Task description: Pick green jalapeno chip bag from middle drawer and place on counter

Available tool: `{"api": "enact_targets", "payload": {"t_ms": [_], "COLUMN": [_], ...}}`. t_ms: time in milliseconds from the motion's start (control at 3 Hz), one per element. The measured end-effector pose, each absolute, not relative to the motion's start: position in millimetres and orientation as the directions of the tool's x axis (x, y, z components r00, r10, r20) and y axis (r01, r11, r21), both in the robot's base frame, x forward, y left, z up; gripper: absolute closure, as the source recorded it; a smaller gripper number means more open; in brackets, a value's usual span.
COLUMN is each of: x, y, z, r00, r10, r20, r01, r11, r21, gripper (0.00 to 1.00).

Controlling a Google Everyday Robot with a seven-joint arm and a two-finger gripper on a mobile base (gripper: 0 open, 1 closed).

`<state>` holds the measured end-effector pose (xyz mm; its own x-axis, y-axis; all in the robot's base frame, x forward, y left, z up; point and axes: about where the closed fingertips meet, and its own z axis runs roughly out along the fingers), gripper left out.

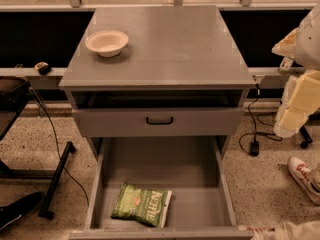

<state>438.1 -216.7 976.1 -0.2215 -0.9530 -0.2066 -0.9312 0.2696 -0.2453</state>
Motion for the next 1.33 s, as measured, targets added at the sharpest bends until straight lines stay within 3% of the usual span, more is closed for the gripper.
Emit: {"api": "enact_targets", "payload": {"t_ms": [333, 667, 1333], "x": [438, 444, 391], "y": [-217, -177, -19], "z": [976, 934, 826], "r00": [-0.221, -0.165, -0.030], "r10": [-0.953, -0.953, -0.871], "r20": [-0.207, -0.254, -0.491], "r01": [-0.931, -0.961, -0.997], "r11": [0.270, 0.214, 0.062], "r21": [-0.245, -0.177, -0.049], "gripper": [0.00, 0.00, 0.00]}}
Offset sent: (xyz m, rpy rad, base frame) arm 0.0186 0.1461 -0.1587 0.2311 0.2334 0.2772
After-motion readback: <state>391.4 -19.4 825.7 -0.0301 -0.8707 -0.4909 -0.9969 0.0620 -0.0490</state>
